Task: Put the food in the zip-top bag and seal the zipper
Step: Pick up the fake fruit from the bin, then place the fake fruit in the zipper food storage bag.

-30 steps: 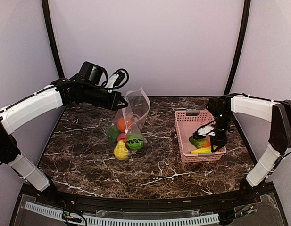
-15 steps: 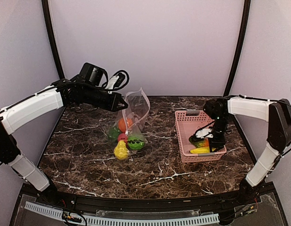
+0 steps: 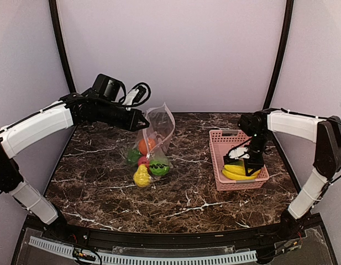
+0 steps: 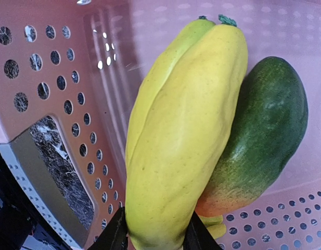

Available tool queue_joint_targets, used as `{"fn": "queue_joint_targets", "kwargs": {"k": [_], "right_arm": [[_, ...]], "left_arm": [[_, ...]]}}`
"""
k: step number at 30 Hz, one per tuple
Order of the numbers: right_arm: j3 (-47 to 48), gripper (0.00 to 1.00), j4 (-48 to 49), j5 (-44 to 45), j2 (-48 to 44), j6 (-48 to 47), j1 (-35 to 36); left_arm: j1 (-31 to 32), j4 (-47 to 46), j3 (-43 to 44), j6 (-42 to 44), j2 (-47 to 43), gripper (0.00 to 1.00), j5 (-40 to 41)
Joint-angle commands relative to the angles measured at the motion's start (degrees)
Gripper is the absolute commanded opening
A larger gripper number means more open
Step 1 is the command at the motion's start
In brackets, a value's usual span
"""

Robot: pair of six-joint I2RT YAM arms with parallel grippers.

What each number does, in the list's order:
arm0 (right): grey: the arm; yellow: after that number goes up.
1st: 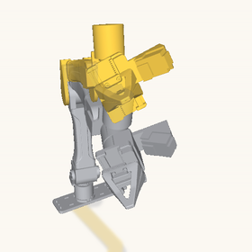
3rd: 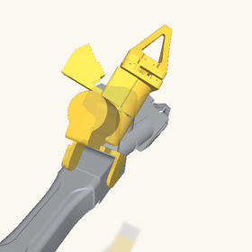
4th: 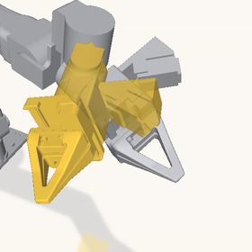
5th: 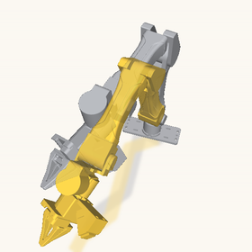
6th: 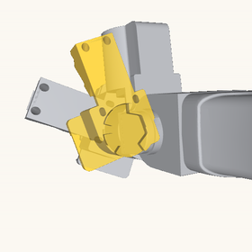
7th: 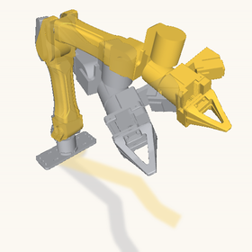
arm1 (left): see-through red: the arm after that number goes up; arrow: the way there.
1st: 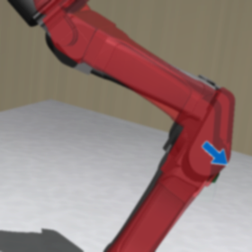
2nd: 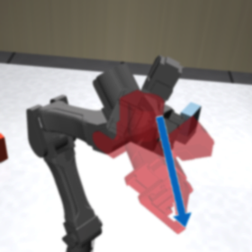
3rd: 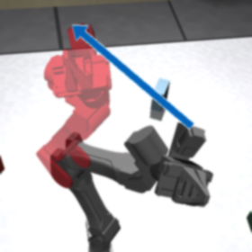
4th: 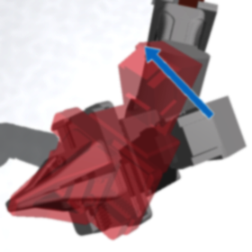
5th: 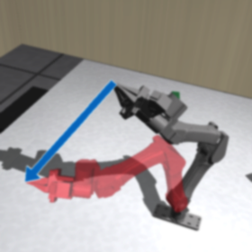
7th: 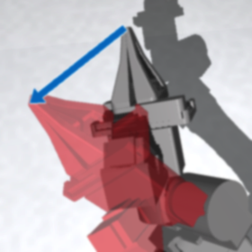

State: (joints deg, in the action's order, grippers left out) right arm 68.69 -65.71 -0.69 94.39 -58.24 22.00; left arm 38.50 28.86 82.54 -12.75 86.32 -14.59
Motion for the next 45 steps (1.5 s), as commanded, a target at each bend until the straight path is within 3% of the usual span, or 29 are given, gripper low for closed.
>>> {"fn": "queue_joint_targets", "kwargs": {"k": [1, 8, 12, 21, 27, 33, 41, 45], "right_arm": [[3.65, 0.31, -2.83, 0.47, -2.39, -0.63, 0.10], [11.27, 0.28, -6.49, -2.54, -2.55, -0.36, 0.14], [15.14, 0.21, -7.74, -6.66, -2.86, 0.30, -0.11], [34.05, 0.23, -11.38, -24.74, 1.75, 5.91, -0.20], [45.51, 0.24, -7.28, -35.62, 6.83, 12.17, 0.11], [53.40, 0.23, 1.39, -43.96, 8.66, 21.90, 1.73], [44.91, 0.23, 30.76, -58.08, 2.85, 43.87, 3.43], [46.95, 0.24, 35.70, -60.04, 6.46, 50.69, 5.68]], "left_arm": [[-0.02, 0.35, -0.26, -0.24, -2.12, 0.01, -0.36], [0.00, 0.57, 0.65, -0.47, -1.96, 0.01, -0.35], [-0.01, 0.75, 1.22, -0.61, -1.89, 0.01, -0.35], [-0.01, 1.71, 4.01, -0.81, -1.06, 0.01, -0.60], [-0.02, 1.29, 4.48, -1.45, -0.58, 0.01, -0.91], [-0.01, 1.26, 4.50, -1.74, -0.53, 0.01, -0.95], [-0.07, 0.51, 4.47, -1.61, -0.42, 0.01, -1.05], [-0.03, -0.19, 4.43, -2.06, -0.81, 0.01, 0.51]]}}
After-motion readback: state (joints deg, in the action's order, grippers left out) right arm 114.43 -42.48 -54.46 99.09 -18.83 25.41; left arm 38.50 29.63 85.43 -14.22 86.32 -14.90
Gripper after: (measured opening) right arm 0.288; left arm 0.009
